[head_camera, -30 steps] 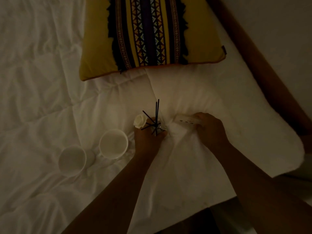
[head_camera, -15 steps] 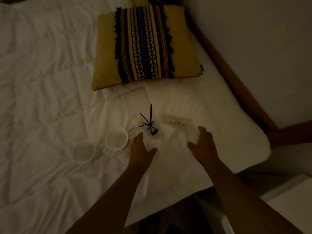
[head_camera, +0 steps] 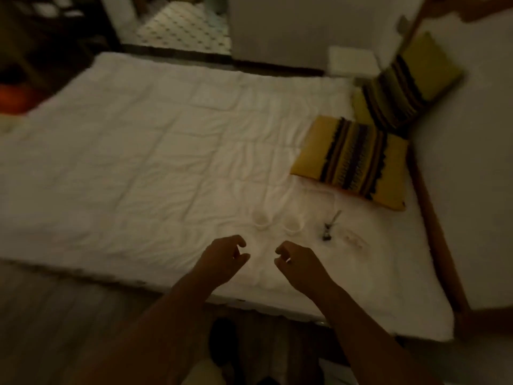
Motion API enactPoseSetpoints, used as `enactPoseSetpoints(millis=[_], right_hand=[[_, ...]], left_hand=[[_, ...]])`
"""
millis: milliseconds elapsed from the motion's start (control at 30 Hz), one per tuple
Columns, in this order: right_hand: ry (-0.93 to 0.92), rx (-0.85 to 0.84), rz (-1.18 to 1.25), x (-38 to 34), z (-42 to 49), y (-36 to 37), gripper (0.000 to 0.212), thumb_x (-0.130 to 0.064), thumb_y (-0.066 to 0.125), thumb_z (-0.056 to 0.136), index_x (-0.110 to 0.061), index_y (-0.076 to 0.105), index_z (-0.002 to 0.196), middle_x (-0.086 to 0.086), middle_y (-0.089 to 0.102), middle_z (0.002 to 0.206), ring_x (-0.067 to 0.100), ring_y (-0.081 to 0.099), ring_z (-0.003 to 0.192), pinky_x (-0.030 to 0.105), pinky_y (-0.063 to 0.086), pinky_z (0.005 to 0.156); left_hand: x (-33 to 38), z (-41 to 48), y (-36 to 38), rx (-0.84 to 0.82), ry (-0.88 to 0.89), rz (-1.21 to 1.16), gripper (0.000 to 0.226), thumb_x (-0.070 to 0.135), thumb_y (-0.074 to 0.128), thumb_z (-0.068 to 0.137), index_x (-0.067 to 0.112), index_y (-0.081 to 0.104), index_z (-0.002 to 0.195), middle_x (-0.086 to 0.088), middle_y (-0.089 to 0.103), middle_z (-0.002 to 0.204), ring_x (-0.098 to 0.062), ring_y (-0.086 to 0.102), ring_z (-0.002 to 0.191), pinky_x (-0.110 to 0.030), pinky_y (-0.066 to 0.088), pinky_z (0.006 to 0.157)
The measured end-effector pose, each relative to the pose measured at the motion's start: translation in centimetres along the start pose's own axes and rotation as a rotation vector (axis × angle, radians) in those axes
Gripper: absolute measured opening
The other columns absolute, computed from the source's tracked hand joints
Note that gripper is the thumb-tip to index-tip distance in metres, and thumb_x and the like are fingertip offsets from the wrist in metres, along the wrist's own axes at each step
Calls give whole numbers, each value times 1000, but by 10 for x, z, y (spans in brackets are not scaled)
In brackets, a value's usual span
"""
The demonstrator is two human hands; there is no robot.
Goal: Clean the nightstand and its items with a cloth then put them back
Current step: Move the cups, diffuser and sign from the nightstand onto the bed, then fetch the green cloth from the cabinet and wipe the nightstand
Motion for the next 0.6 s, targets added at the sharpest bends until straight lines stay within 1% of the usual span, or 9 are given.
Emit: enactPoseSetpoints(millis=[67,133,200,300,400,467,533,600], right_hand=[[-113,-70,-62,-66,-2,20,25,-36,59,89,-24,59,111,-7,64,98,5,56,80,18,42,67],[-223,-117,-111,-138,1,44,23,-36,58,90,-26,59,110,-11,60,92,3,54,75,15,38,62],[-326,-165,-144,-213,3,78,22,-37,58,90,-27,59,109,-13,58,90,2,54,76,15,39,62],[-479,-239,-160,-321,6,135,21,-36,59,90,-26,59,109,-9,63,95,1,55,77,16,40,63],[-634,-328,-243,-442,2,220,24,-33,58,91,-23,58,112,-5,66,97,6,58,78,20,44,68],[-712,-355,-326,-505,-2,263,25,-32,57,91,-23,56,115,-4,66,98,11,61,82,25,51,73],[-793,-386,-391,-576,-12,319,27,-31,56,91,-22,55,117,0,67,103,15,63,87,32,55,80],[-839,-414,-384,-638,-23,364,32,-32,56,90,-21,54,120,1,65,110,18,63,94,32,53,84]], left_hand=[[-37,-38,-47,15,-60,33,30,40,64,87,25,60,113,6,66,88,-9,60,77,-27,51,75],[-81,-74,-95,62,-143,40,31,39,64,88,25,58,115,4,67,92,-10,60,79,-26,50,75],[-137,-118,-139,117,-254,23,30,38,64,87,25,58,114,4,66,93,-9,58,78,-25,48,72],[-222,-184,-200,240,-404,4,28,35,63,86,22,62,111,4,63,92,-9,56,78,-23,43,70],[-323,-266,-259,373,-538,-19,28,29,63,86,16,66,110,-5,68,96,-20,63,87,-30,47,75],[-374,-308,-289,443,-613,-31,30,32,62,86,17,65,112,-6,68,100,-25,63,97,-33,48,82],[-430,-361,-321,493,-699,-38,34,39,61,87,22,61,116,-3,67,101,-22,61,99,-33,47,84],[-477,-403,-352,561,-760,-36,39,45,60,87,25,57,120,0,65,102,-17,58,92,-31,46,81]])
Point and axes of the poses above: each hand's wrist, its own z-axis towards the middle knuckle, its own y-axis out of the palm, x = y × z, the point moved 3 cm from there along z, towards the middle knuckle
